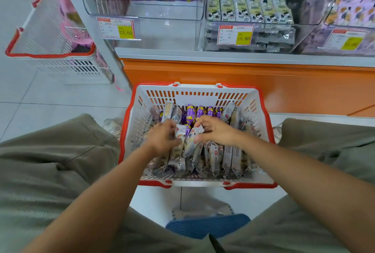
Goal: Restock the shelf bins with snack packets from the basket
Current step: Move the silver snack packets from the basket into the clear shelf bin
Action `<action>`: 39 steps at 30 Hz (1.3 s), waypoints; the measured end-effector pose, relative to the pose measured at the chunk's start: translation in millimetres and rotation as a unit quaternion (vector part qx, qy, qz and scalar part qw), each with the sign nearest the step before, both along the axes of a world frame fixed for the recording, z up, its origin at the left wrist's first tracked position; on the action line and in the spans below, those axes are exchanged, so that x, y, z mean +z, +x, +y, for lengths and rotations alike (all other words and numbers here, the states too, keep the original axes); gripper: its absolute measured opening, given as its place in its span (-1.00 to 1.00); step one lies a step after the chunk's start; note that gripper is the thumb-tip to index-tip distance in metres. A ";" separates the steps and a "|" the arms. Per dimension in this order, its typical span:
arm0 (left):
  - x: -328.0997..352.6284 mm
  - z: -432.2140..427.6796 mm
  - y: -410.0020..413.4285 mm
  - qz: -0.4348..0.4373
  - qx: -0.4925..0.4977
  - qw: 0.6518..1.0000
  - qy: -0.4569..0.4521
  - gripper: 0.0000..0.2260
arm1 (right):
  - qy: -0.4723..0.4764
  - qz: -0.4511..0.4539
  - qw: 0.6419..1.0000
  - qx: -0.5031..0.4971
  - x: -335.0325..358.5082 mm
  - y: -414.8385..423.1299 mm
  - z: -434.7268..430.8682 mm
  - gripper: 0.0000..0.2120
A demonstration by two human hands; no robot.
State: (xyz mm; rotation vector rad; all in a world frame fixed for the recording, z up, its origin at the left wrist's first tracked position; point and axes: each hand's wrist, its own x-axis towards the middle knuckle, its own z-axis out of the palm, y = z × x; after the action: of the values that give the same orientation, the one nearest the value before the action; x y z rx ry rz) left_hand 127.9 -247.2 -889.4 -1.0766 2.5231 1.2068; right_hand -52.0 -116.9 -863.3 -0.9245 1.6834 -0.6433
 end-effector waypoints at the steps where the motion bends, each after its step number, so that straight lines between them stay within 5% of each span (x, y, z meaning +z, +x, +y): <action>1: 5.6 -1.1 -1.9 0.049 0.054 0.995 0.074 -0.66 | -0.002 -0.013 1.000 -0.013 7.2 -5.7 0.4 -0.67; 4: 20.8 -4.5 -9.8 0.116 0.181 0.948 0.236 -0.65 | -0.020 -0.044 0.998 -0.051 23.3 -22.0 -0.2 -0.74; 8: 32.3 -1.2 -24.0 0.133 0.189 0.908 0.349 -0.79 | -0.042 -0.116 0.988 -0.089 35.8 -36.8 -0.9 -0.76; 14: 53.5 18.2 -50.1 0.141 0.199 0.833 0.497 -0.69 | -0.078 -0.208 0.964 -0.144 40.5 -38.3 -1.7 -0.69; 16: 52.6 22.2 -54.0 0.146 0.214 0.829 0.495 -0.48 | -0.089 -0.168 0.967 -0.169 37.8 -35.2 -3.0 -0.70; 19: 44.4 23.1 -59.1 0.162 0.240 0.830 0.477 0.14 | -0.114 -0.093 0.962 -0.228 39.7 -27.3 -3.2 -0.74; 21: 30.4 19.5 -64.5 0.169 0.256 0.826 0.473 0.26 | -0.132 -0.068 0.959 -0.242 41.4 -21.6 -1.3 -0.75; 23: 40.6 24.2 -68.8 0.177 0.289 0.811 0.477 0.19 | -0.127 -0.040 0.970 -0.206 40.4 -17.2 0.9 -0.68; 27: 48.9 27.5 -75.4 0.185 0.337 0.791 0.477 -0.29 | -0.111 -0.017 0.981 -0.157 38.3 -14.1 3.0 -0.49; 36: 51.2 25.4 -85.1 0.213 0.429 0.777 0.409 -0.23 | -0.126 0.046 0.979 -0.153 46.0 -0.6 14.2 -0.47; 39: 62.3 28.3 -89.2 0.219 0.440 0.755 0.434 -0.20 | -0.122 0.098 0.981 -0.117 49.0 4.8 15.0 -0.26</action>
State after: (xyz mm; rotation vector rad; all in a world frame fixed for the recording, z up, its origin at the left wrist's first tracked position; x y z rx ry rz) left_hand 38.7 -218.9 -827.1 -1.8145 1.1087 2.7086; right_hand -47.2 -102.0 -814.3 -0.9951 1.9377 -0.9594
